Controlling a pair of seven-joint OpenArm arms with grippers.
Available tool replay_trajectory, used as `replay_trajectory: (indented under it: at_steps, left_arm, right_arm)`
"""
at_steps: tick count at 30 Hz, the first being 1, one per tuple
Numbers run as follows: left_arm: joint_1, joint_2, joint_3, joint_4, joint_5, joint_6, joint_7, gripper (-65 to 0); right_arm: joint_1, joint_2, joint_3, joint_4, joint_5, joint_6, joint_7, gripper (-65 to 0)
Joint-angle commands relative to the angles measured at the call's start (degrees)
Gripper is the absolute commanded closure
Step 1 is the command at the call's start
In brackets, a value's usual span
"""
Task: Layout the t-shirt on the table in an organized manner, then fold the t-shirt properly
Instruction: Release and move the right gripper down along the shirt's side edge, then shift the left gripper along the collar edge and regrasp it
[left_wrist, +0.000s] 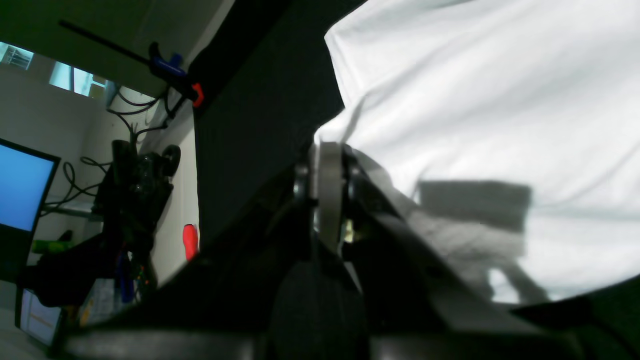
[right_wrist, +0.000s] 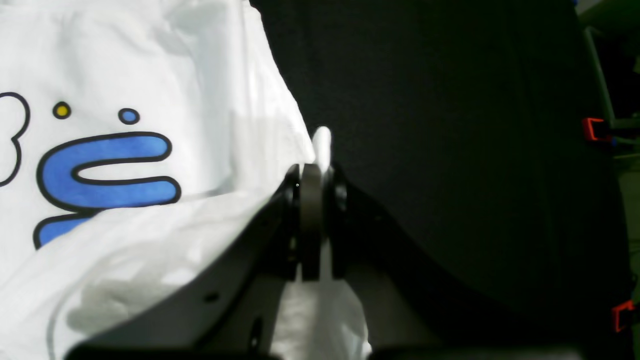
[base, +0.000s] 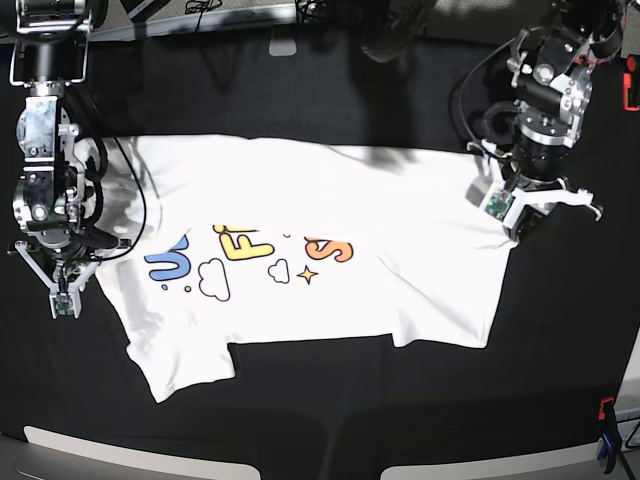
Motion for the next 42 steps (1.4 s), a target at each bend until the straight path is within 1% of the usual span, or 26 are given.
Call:
replay_trajectory:
  at_steps: [1, 5, 7, 8, 10, 11, 12, 13, 14, 15, 17, 21, 23, 26, 28, 29, 30, 31, 34, 35, 36, 37, 39, 41, 42]
  left_arm:
    - [-0.5, -0.5, -0.4, -0.5, 0.9, 1.9, -0.5, 0.0]
    - [-0.4, -0.5, -0.4, -6.1, 1.0, 1.9, -2.0, 0.0]
    - [-0.5, -0.5, -0.4, -8.0, 1.0, 1.9, -2.7, 0.0]
    - [-0.5, -0.5, -0.4, -8.5, 1.0, 1.9, -3.1, 0.0]
    - [-0.5, -0.5, -0.4, -8.4, 1.0, 1.9, -3.1, 0.0]
    - [-0.6, -0.4, -0.4, -8.4, 1.0, 1.9, -3.4, -5.8]
    - [-0.9, -0.2, -0.4, -8.4, 1.0, 1.9, -3.5, -12.3]
    - [-1.2, 0.0, -0.4, -8.4, 1.0, 1.9, -3.4, -17.3]
    - [-1.6, 0.0, -0.4, -8.4, 1.0, 1.9, -3.4, -20.3]
    - [-2.0, 0.0, -0.4, -8.4, 0.9, 1.9, -3.3, -20.9]
    - [-3.0, 0.0, -0.4, -8.4, 1.0, 1.9, -2.2, -20.9]
    - [-4.6, -0.1, -0.4, -7.8, 1.1, 1.8, 2.1, -20.9]
    - [-4.5, -0.1, -0.4, -6.6, 1.4, 0.7, 2.7, -20.9]
    - [-3.8, -0.1, -0.4, -3.2, 1.4, -3.3, 2.6, -20.9]
    - [-3.3, -0.1, -0.4, -0.4, 1.4, -7.2, 3.0, -20.9]
    - [-2.9, -0.1, -0.4, 0.9, 1.3, -10.7, 3.4, -20.8]
    - [-2.5, -0.1, -0.4, 1.9, 0.7, -15.1, 4.0, -20.6]
    - [-2.1, -0.2, -0.4, 2.6, -1.2, -19.3, 4.6, -20.4]
    - [-2.0, -0.9, -0.4, 2.8, -13.2, -30.1, 7.9, -20.4]
    - [-2.0, -1.2, -0.4, 2.8, -15.8, -33.0, 9.0, -20.4]
    - [-1.8, -1.3, -0.4, 2.8, -16.6, -34.8, 9.5, -20.4]
    - [-1.7, -1.4, -0.4, 2.8, -16.0, -35.5, 9.4, -20.4]
    - [-1.4, -1.5, -0.4, 2.8, -13.8, -35.3, 8.4, -18.9]
    - [-0.8, -1.9, -0.3, 2.8, -13.6, -35.1, 7.2, -15.8]
    - [-0.2, -2.2, -0.3, 2.8, -13.6, -35.2, 7.0, -15.5]
  right_arm:
    - [1.2, 1.0, 0.5, 0.9, -0.7, -0.5, 2.1, 0.0]
    - [1.2, 1.0, 0.5, 0.9, -1.3, -0.3, 2.4, 0.0]
    - [1.2, 1.0, 0.5, 0.9, -1.3, 0.9, 1.9, 0.0]
    - [1.2, 1.0, 0.5, 0.9, -1.3, 1.2, 1.9, -4.6]
    - [1.3, 1.0, 0.5, 0.9, -1.3, 1.3, 2.0, -21.3]
    - [1.2, 1.0, 0.5, 0.9, -1.3, 1.3, 2.2, -28.2]
    - [1.2, 1.0, 0.5, 0.9, -1.3, 1.3, 2.4, -33.1]
    - [1.3, 1.0, 0.5, 0.9, -1.3, 1.3, 2.6, -35.2]
    - [1.3, 1.0, 0.5, 0.9, -1.3, 1.3, 2.6, -35.3]
    - [1.3, 1.0, 0.5, 0.9, -1.3, 1.3, 2.6, -35.3]
    - [1.3, 1.0, 0.5, 1.0, -1.3, 1.3, 2.0, -35.3]
    - [1.2, 1.0, 0.5, 1.3, -1.3, 1.4, 0.6, -35.2]
    - [1.2, 1.0, 0.5, 2.2, -1.3, 2.4, 0.5, -35.1]
    - [1.2, 1.0, 0.5, 4.8, -1.3, 7.0, -0.3, -35.1]
    - [1.2, 1.0, 0.5, 7.0, -1.3, 8.6, -1.6, -35.1]
    - [1.2, 1.0, 0.5, 8.1, -1.3, 8.7, -2.6, -35.1]
    - [1.2, 1.0, 0.5, 9.1, -1.4, 8.8, -3.5, -35.1]
    - [1.2, 1.0, 0.5, 10.1, -1.7, 8.9, -4.3, -35.1]
    - [0.9, 1.1, 0.5, 12.7, -2.3, 8.9, -5.9, -35.1]
    - [0.9, 1.1, 0.5, 13.4, -2.2, 8.9, -6.3, -35.1]
    - [0.9, 1.1, 0.5, 14.1, -2.2, 8.9, -6.6, -35.1]
    - [0.9, 1.1, 0.5, 14.7, -2.2, 8.9, -6.7, -35.1]
    - [0.9, 1.1, 0.5, 15.5, -2.2, 8.9, -6.8, -35.1]
    - [0.9, 1.1, 0.5, 15.6, -2.2, 8.9, -6.8, -35.1]
    - [0.9, 1.1, 0.5, 15.6, -2.2, 8.8, -6.8, -35.1]
